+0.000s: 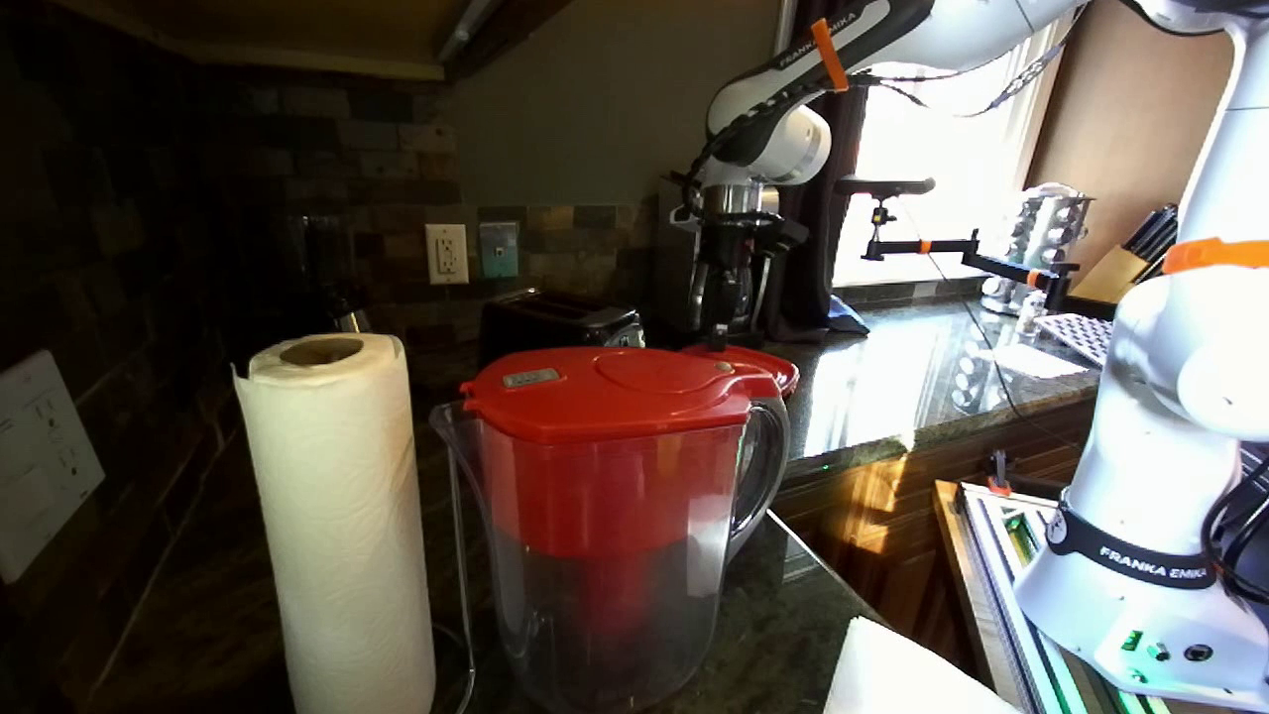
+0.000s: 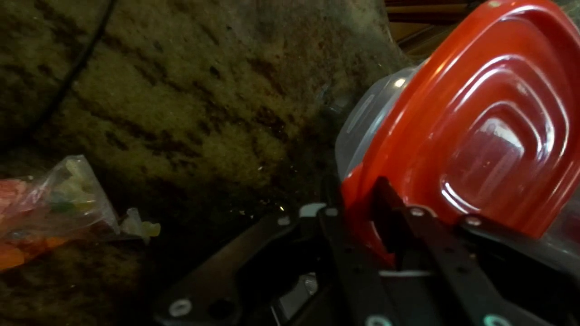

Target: Open the lunchbox, place the clear packet inside, then close the lunchbox

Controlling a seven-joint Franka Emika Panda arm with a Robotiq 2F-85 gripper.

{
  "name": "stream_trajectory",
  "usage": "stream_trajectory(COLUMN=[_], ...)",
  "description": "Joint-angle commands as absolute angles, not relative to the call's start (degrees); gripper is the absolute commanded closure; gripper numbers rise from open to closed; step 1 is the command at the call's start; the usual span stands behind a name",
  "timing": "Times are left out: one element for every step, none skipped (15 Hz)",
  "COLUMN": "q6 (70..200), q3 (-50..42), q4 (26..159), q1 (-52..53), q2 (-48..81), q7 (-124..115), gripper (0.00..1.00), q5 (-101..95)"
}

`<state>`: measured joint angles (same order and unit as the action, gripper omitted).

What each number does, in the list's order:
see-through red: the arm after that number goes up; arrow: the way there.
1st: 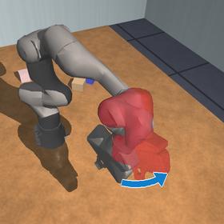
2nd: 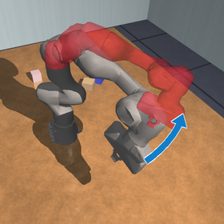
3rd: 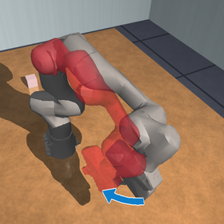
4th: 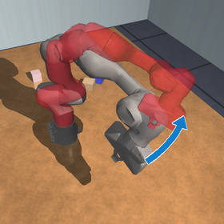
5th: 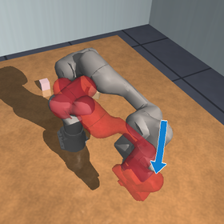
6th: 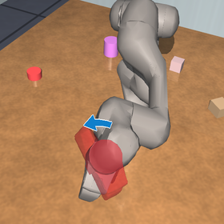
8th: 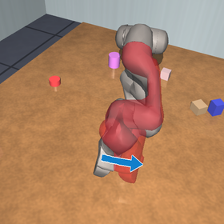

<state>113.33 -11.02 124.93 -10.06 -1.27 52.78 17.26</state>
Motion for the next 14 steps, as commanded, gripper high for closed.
stream_trajectory(q6=[111.37,111.84,112.21,112.60,112.83,112.91,113.50,114.32,114.93,115.85,116.63,117.35,118.55,118.89], q3=[-12.63,-13.12,-13.58,-14.06,-14.54,-15.02,-15.44,-15.81,-16.10,-16.25,-16.33,-16.34,-16.20,-16.14], q4=[125.43,125.64,125.86,126.04,126.10,126.03,126.06,126.13,126.13,126.24,126.28,126.24,126.45,126.51], q1=[-11.66,-12.07,-12.53,-12.98,-13.40,-13.85,-14.29,-14.69,-15.04,-15.31,-15.49,-15.52,-15.49,-15.36], q2=[-4.13,-4.64,-5.10,-5.57,-5.85,-6.02,-6.15,-6.25,-6.23,-6.19,-5.96,-5.48,-5.10,-4.69], q7=[53.75,52.50,51.31,50.49,49.76,48.81,47.44,45.79,44.12,42.23,40.59,39.23,37.51,36.60], gripper=[0.94,0.94,0.94,0.94,0.94,0.94,0.94,0.94,0.94,0.94,0.94,0.94,0.94,0.94], q5=[16.58,15.64,14.36,13.38,12.49,11.49,10.41,9.20,7.86,6.38,4.74,3.32,1.63,0.84])
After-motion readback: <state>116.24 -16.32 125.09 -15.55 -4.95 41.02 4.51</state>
